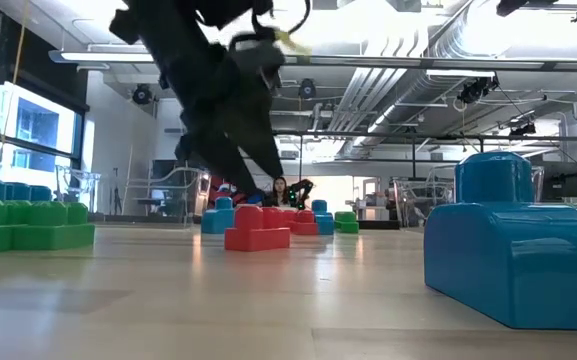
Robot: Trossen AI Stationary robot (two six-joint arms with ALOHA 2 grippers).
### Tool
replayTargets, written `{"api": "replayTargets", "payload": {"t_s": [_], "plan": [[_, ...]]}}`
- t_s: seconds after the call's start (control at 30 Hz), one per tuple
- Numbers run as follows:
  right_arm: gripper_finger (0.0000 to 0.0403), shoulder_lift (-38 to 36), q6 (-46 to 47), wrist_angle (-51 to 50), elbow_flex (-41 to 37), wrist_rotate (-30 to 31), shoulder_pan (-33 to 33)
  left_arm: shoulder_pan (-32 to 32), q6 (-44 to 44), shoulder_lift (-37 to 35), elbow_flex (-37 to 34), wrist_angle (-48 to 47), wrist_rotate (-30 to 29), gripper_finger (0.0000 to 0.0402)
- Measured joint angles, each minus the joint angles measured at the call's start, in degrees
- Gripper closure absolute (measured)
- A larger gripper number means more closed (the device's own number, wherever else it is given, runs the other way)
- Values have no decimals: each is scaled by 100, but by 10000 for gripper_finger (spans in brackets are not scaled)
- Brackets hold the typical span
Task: Sort blocks
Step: Put the red game piece into the bottom right transparent bin
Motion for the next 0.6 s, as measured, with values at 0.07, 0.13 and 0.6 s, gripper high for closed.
{"api": "replayTargets", "payload": {"t_s": [0.07,0.13,0.6], "plan": [[148,0,0,-8,0,0,0,55,33,181,0,1,-54,144],[148,0,-5,-11,0,0,0,95,30,346,-2,30,3,143],[148,2,54,-48,0,-14,0,177,23,922,258,-535,231,169]]}}
